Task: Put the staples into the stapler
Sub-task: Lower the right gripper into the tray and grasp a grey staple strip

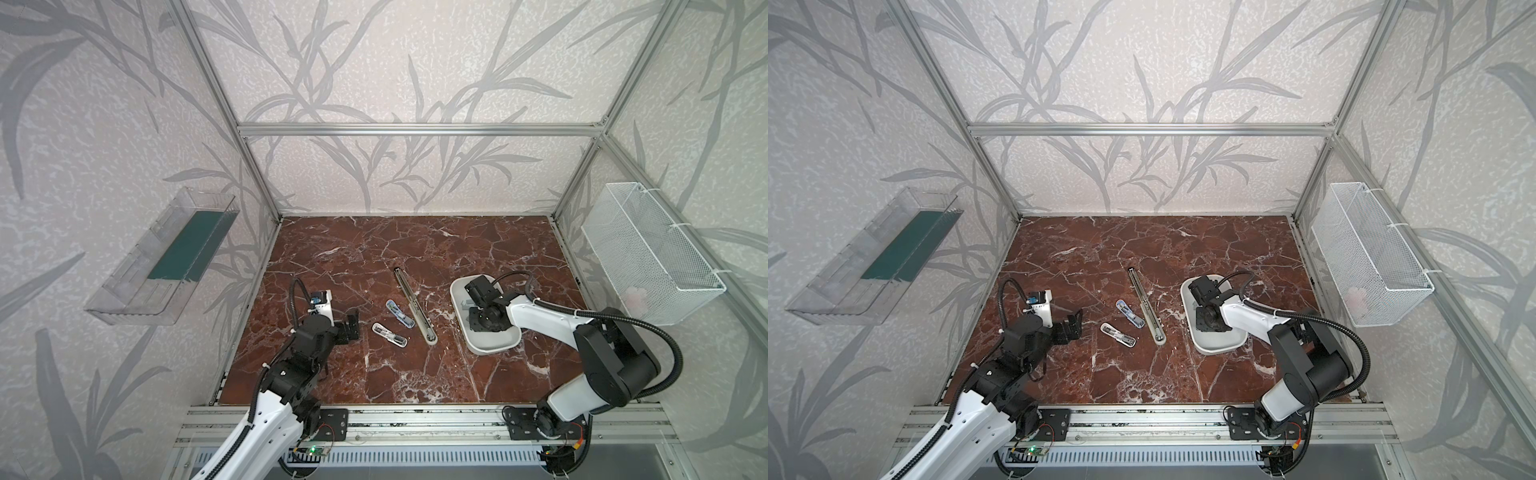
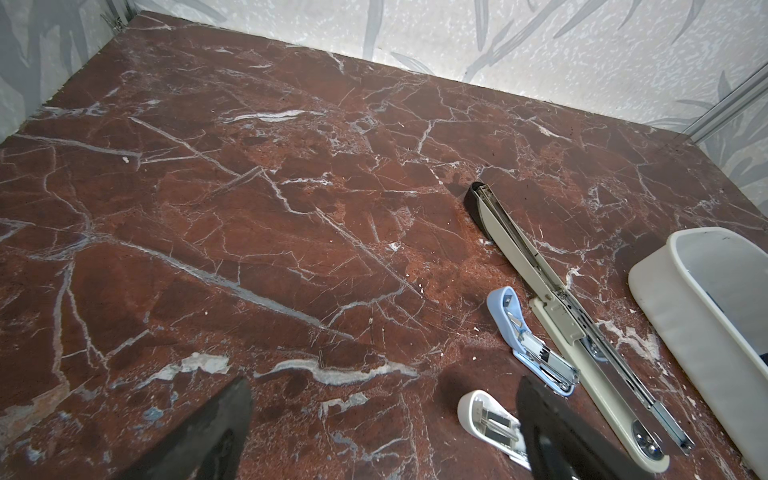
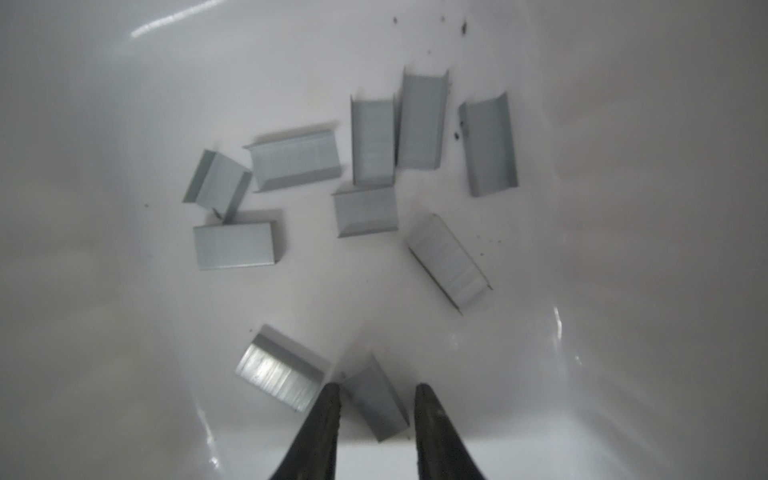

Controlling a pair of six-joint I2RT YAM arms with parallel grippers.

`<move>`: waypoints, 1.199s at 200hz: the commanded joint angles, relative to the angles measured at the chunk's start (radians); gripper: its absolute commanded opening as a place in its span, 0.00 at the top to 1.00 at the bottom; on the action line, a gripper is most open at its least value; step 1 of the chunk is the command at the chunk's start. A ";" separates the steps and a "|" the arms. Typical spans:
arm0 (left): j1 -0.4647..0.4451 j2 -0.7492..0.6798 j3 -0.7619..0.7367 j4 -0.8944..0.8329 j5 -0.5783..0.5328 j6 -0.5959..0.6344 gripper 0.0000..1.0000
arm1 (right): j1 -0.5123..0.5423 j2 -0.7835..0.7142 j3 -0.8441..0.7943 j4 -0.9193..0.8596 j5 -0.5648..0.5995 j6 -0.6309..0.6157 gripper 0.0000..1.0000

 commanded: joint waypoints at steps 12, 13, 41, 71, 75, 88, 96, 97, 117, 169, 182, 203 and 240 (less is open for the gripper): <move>0.004 -0.001 -0.005 -0.003 -0.004 -0.001 0.01 | -0.044 -0.004 -0.034 -0.016 0.005 0.035 0.74; 0.003 -0.001 -0.004 -0.003 -0.004 -0.001 0.01 | -0.046 -0.005 -0.034 -0.015 0.003 0.036 0.74; 0.003 -0.002 -0.005 -0.003 -0.004 0.000 0.01 | -0.056 -0.004 -0.042 -0.003 -0.007 0.038 0.77; 0.004 -0.001 -0.004 -0.004 -0.005 -0.001 0.01 | -0.055 0.003 -0.044 0.006 -0.025 0.037 0.78; 0.003 -0.001 -0.004 -0.005 -0.004 -0.001 0.01 | -0.056 0.002 -0.045 0.008 -0.026 0.036 0.78; 0.003 -0.003 -0.004 -0.005 -0.005 -0.001 0.01 | -0.055 0.004 -0.045 0.005 -0.024 0.037 0.78; 0.004 -0.003 -0.004 -0.005 -0.005 -0.001 0.01 | -0.055 0.004 -0.045 0.005 -0.022 0.035 0.78; 0.003 -0.003 -0.005 -0.005 -0.005 -0.001 0.01 | -0.055 0.004 -0.045 0.005 -0.022 0.035 0.78; 0.003 -0.006 -0.004 -0.004 -0.004 -0.001 0.01 | -0.056 0.015 -0.038 0.008 -0.022 0.032 0.77; 0.004 -0.006 -0.005 -0.005 -0.004 0.000 0.01 | -0.056 0.047 -0.008 0.011 -0.020 0.030 0.76; 0.003 -0.006 -0.004 -0.003 -0.004 0.000 0.01 | -0.055 0.051 -0.006 0.012 -0.021 0.030 0.77; 0.003 -0.006 -0.004 -0.004 -0.003 -0.001 0.01 | -0.056 0.054 -0.004 0.015 -0.021 0.030 0.78; 0.003 -0.006 -0.004 -0.005 -0.004 -0.001 0.01 | -0.055 0.061 0.001 0.018 -0.018 0.027 0.79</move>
